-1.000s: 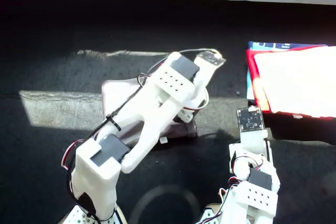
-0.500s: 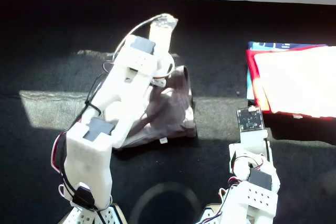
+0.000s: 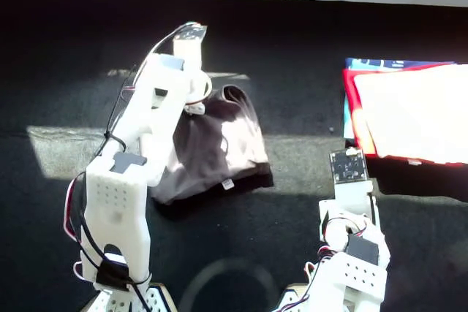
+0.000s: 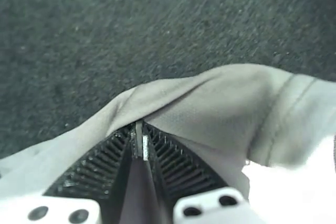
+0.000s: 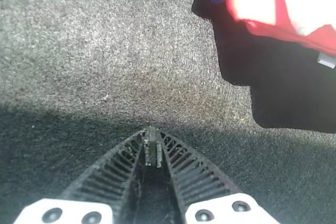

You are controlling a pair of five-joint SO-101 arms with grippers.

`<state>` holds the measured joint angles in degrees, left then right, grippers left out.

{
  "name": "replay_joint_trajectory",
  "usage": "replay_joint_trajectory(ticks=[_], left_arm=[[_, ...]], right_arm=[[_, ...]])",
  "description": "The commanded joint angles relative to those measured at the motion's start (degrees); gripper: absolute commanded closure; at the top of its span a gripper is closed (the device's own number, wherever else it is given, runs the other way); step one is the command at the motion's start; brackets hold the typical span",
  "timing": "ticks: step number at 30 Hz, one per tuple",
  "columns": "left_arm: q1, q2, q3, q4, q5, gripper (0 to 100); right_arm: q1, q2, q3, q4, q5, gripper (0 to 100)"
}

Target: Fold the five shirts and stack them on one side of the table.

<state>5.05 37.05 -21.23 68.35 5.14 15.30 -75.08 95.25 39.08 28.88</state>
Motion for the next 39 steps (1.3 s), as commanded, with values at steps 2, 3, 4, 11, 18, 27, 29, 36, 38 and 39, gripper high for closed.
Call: replay_joint_trajectory(ticks=[2, 3, 4, 11, 18, 27, 29, 36, 38, 39], left_arm=[[-1.19, -9.19, -1.45, 6.24, 0.09, 99], [-1.27, -10.95, -1.45, 7.82, 0.09, 99], [-1.36, -12.88, -1.36, 9.58, -0.09, 99], [-4.26, -21.14, 1.80, 17.49, -0.35, 99], [-10.15, -21.58, 18.68, 1.32, -0.26, 99], [-10.33, -20.97, 26.15, -10.99, -0.09, 99], [-10.42, -20.97, 26.42, -12.92, -0.18, 99], [-15.78, -20.79, 30.11, -17.58, -2.99, 99], [-16.66, -20.79, 32.57, -20.13, -6.07, 99], [-16.92, -20.79, 33.54, -21.10, -7.12, 99]], right_arm=[[0.57, -0.84, 5.49, -0.04, -0.62, 99.2], [0.75, -0.84, 5.14, -0.04, -1.14, 99.2], [0.92, -0.75, 3.47, 0.04, -2.99, 99.2], [-10.77, 0.31, -21.93, 9.45, -14.33, 99.2], [-26.15, 22.73, -38.11, 10.42, -14.59, 99.2], [-43.30, 53.32, -57.63, 10.24, -14.59, 99.2], [-44.18, 59.82, -59.03, 10.24, -14.59, 99.2], [-40.57, 72.75, -59.30, 10.24, -14.59, 99.2], [-38.64, 73.27, -59.21, 10.24, -14.59, 99.2], [-37.76, 73.27, -59.21, 10.33, -14.59, 99.2]])
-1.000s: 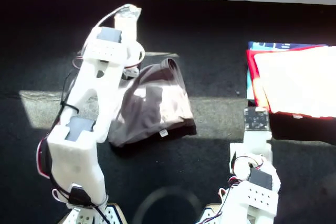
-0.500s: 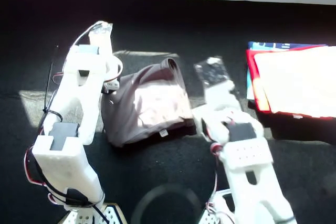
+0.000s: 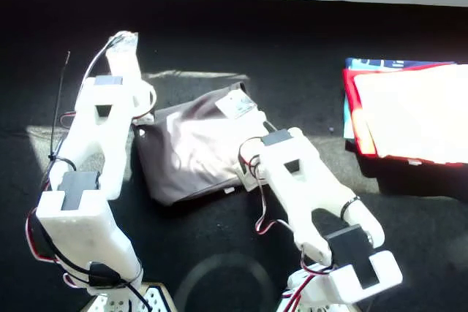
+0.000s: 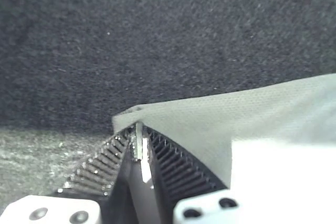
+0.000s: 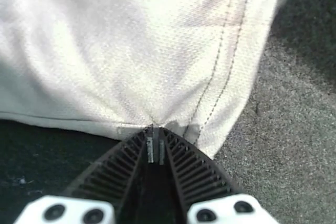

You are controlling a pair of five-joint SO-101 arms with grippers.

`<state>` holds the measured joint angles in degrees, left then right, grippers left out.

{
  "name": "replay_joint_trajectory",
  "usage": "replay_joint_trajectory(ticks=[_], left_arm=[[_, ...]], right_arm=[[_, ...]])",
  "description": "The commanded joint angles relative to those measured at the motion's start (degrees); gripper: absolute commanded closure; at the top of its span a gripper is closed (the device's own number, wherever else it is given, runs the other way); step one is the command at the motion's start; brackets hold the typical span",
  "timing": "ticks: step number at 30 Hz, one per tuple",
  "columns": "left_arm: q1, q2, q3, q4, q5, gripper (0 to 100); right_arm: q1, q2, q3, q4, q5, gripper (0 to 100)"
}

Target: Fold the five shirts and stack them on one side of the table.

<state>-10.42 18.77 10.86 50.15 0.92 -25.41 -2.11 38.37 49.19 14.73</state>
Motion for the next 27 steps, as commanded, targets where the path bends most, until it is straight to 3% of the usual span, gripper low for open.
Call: replay_joint_trajectory(ticks=[1, 11, 18, 22, 27], left_arm=[[-1.45, -2.59, 2.07, -3.43, -3.52, 99], [-2.86, -3.74, 1.01, -2.64, -3.43, 99], [-4.62, -12.62, -2.33, 14.51, -3.34, 99], [-4.35, -22.02, 0.75, 22.07, -3.34, 99], [-1.27, -36.00, 16.48, 22.59, -3.34, 99]], right_arm=[[3.56, 0.22, -2.33, 0.40, -0.44, 99.2], [-0.22, -8.92, -2.95, 5.85, -0.44, 99.2], [0.22, -26.86, -3.21, 5.67, -0.53, 99.2], [2.68, -23.52, -9.27, 4.97, -0.53, 99.2], [2.77, -9.71, -25.54, 4.97, -0.53, 99.2]])
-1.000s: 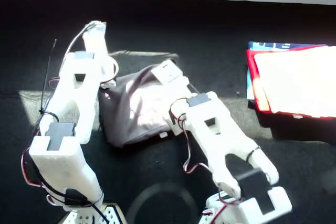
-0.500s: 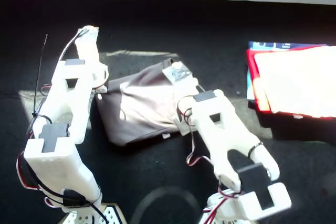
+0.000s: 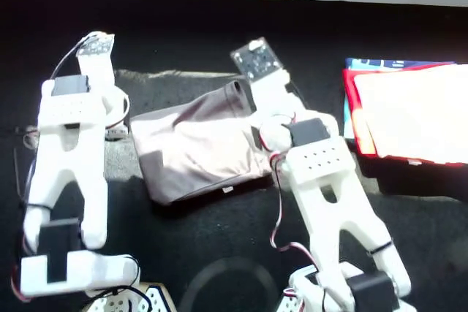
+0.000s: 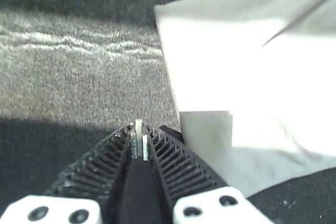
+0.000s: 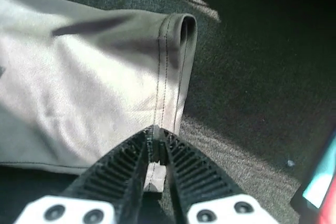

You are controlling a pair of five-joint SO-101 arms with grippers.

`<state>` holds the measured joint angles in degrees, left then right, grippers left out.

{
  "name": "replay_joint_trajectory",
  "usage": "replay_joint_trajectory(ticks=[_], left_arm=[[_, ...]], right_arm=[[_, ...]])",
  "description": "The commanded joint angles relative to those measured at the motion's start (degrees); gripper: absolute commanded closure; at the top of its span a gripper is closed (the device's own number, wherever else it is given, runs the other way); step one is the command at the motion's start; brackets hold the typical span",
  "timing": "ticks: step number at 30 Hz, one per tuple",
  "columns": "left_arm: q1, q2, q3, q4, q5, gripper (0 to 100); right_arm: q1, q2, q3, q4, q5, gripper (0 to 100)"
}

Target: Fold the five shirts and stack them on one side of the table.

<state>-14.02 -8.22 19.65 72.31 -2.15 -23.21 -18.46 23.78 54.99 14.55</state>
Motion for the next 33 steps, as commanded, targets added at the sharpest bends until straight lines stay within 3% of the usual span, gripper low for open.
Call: replay_joint_trajectory(ticks=[1, 8, 12, 17, 27, 33], left_arm=[[3.65, -11.56, 11.47, -0.88, -0.26, 99], [12.44, -25.80, 32.66, -15.47, -0.26, 99], [14.55, -30.20, 38.90, -18.46, -0.26, 99], [16.04, -31.25, 42.68, -21.98, -0.18, 99], [15.96, -31.25, 45.93, -24.79, -0.18, 99], [15.96, -31.25, 45.93, -24.97, 2.81, 99]], right_arm=[[0.57, 10.33, -14.73, -0.84, -0.35, 99.2], [0.48, 36.70, -39.34, -0.40, -2.90, 99.2], [0.48, 46.11, -51.12, 1.89, -7.91, 99.2], [-0.13, 55.60, -62.90, 7.34, -8.44, 99.2], [-4.00, 60.88, -83.21, 21.14, -8.44, 99.2], [-4.62, 60.97, -78.20, 25.80, -8.44, 99.2]])
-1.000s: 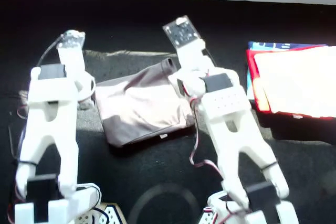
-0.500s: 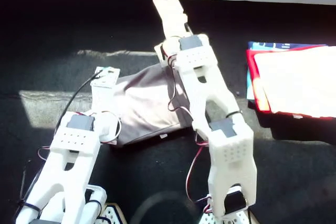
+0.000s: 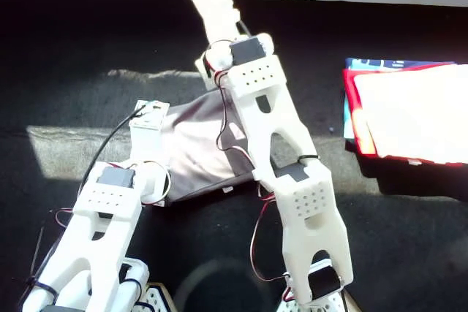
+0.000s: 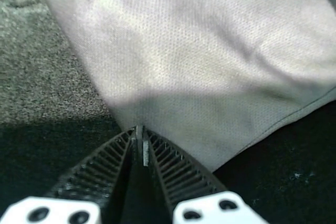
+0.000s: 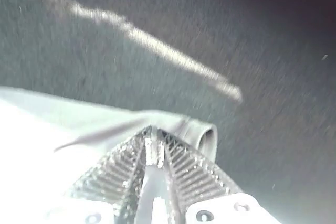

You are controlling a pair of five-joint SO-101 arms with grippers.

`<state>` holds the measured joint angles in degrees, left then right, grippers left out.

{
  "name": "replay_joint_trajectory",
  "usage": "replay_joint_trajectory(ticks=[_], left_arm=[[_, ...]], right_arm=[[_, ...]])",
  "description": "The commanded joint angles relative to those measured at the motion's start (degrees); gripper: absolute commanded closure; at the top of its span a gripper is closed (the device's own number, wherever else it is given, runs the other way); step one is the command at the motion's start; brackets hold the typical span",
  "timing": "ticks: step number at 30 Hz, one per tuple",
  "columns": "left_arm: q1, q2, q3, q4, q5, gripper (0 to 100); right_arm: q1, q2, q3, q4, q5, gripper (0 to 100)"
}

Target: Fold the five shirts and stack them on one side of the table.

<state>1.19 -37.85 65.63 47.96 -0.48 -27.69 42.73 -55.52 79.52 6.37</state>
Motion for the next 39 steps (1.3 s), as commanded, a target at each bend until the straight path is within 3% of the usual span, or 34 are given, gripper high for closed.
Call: replay_joint_trajectory(ticks=[1, 10, 15, 23, 31, 39], left_arm=[[0.75, -1.63, -0.04, -0.62, 1.14, 99], [0.48, -1.80, -0.22, -0.53, 1.14, 99], [0.48, -1.71, -0.13, -0.53, 1.14, 99], [0.48, -1.71, -0.22, -0.53, 1.14, 99], [0.48, -1.71, -0.22, -0.53, 1.14, 99], [0.40, -1.71, -0.13, -0.44, 1.14, 99]], right_arm=[[0.31, -0.22, 2.51, 1.36, -0.09, 99.2], [9.89, -0.13, 16.84, -7.60, 0.09, 99.2], [11.82, -0.84, 20.00, -9.36, 0.09, 99.2], [6.99, -4.79, 5.14, -0.75, -0.26, 99.2], [-0.57, 0.84, 3.82, -1.19, -0.26, 99.2], [4.09, 8.48, 3.82, -1.54, -0.26, 99.2]])
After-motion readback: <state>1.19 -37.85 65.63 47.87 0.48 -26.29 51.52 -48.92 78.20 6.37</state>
